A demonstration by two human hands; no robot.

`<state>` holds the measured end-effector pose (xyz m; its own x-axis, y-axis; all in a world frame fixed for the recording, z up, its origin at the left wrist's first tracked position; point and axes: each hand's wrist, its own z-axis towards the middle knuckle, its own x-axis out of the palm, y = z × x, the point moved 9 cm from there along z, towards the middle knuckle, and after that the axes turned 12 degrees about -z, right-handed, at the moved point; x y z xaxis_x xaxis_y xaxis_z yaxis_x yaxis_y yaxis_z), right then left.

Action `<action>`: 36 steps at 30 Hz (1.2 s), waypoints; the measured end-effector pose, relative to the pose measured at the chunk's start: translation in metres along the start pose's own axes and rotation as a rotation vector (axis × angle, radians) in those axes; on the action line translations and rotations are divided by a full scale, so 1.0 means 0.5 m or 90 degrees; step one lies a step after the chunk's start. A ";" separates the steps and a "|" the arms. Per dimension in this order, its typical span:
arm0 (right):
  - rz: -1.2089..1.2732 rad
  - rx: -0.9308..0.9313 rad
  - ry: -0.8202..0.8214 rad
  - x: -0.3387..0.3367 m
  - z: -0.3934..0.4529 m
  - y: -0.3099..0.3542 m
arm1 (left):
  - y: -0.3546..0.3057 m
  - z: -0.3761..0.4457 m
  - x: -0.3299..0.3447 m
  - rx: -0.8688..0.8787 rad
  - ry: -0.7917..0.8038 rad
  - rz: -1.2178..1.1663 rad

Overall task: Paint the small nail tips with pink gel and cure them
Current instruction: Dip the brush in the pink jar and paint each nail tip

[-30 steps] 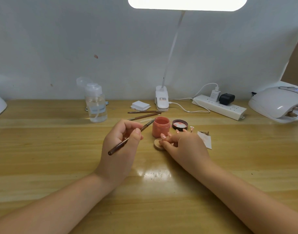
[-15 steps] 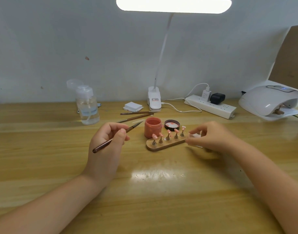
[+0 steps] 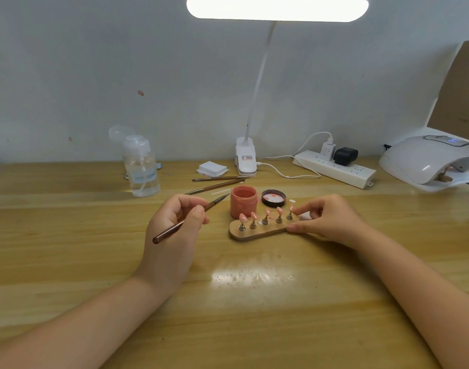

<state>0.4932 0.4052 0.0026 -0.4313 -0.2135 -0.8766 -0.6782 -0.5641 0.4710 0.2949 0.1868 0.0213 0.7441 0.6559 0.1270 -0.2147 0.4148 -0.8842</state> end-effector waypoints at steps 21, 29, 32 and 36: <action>0.037 -0.042 -0.016 0.010 -0.008 0.019 | 0.003 0.003 -0.002 0.003 0.000 -0.003; -0.055 -0.064 -0.090 0.017 -0.013 0.044 | -0.002 0.001 0.002 0.012 0.013 0.013; -0.173 -0.132 -0.134 0.007 -0.031 0.078 | -0.011 -0.005 0.011 0.027 0.034 0.026; -0.116 -0.217 -0.272 -0.036 -0.066 0.113 | -0.050 -0.020 0.032 0.096 0.086 0.071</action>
<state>0.4823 0.3507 0.0415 -0.5758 0.2118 -0.7897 -0.5641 -0.8021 0.1961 0.3188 0.1806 0.0410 0.7860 0.6171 -0.0375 -0.3848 0.4407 -0.8110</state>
